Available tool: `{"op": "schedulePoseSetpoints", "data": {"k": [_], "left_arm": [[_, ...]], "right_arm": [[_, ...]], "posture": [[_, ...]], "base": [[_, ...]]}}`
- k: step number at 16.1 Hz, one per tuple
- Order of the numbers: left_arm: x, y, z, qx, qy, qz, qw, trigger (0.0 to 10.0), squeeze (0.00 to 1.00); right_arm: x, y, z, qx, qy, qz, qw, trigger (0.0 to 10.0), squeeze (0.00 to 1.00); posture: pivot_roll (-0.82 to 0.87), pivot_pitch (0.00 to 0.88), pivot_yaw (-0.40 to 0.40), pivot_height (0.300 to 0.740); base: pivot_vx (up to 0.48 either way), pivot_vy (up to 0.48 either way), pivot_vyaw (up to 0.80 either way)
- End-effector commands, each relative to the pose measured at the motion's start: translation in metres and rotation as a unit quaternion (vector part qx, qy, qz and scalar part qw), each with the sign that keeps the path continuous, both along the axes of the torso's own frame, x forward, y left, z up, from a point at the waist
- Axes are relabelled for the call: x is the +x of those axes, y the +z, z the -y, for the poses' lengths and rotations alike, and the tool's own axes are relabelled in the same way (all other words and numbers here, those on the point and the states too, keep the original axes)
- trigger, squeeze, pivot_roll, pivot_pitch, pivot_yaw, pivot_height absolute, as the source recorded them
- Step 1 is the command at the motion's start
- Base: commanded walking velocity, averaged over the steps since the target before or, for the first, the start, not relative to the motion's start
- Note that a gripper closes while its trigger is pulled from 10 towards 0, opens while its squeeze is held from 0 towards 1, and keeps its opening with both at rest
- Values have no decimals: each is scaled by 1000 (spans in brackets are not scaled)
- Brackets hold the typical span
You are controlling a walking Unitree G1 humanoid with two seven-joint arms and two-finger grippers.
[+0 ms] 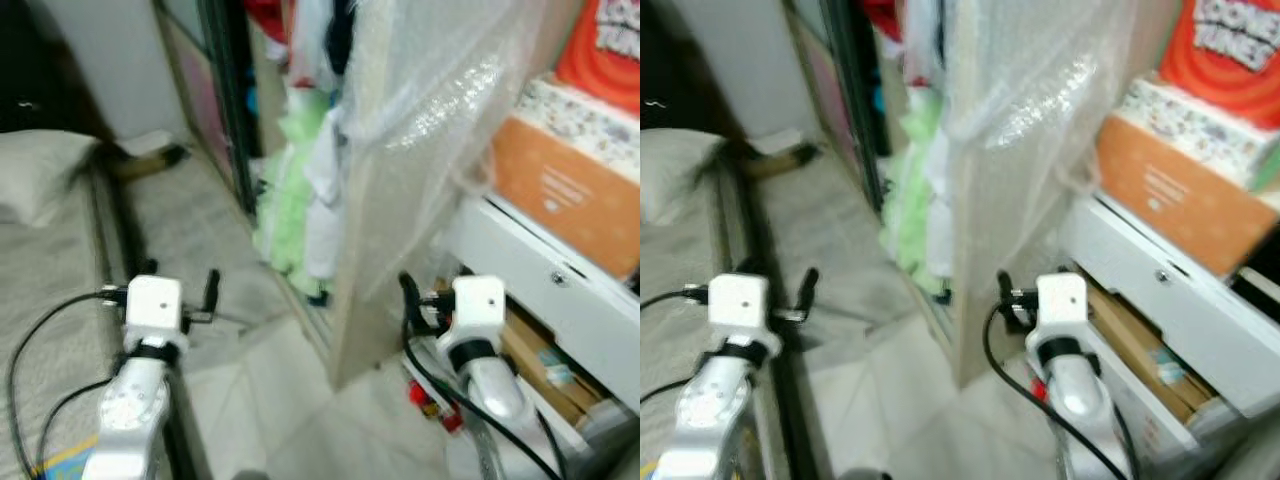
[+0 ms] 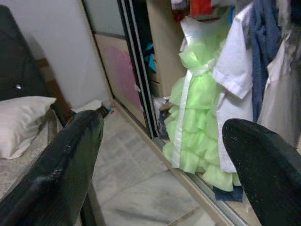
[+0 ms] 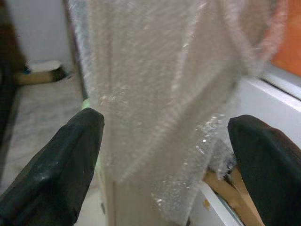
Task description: Clean up the room
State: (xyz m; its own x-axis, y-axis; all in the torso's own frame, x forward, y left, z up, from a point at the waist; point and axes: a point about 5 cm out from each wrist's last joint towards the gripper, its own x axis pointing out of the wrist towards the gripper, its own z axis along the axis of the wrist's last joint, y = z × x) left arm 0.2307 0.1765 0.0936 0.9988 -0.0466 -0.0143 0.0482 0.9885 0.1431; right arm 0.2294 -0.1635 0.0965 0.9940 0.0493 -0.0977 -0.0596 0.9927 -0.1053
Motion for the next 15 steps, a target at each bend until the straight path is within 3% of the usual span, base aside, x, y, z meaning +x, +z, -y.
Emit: {"op": "schedulePoseSetpoints", "data": {"k": [1, 15], "left_arm": [[0, 1, -2, 4, 4, 0, 1000, 10000, 0], [4, 1, 0, 4, -1, 2, 1000, 10000, 0]], "right_arm": [[3, 2, -1, 1, 5, 4, 1000, 10000, 0], [11, 4, -8, -10, 34, 15, 999, 10000, 0]], "posture": [[0, 0, 6, 740], [8, 0, 0, 740]], "base": [[0, 0, 800], [0, 0, 800]]}}
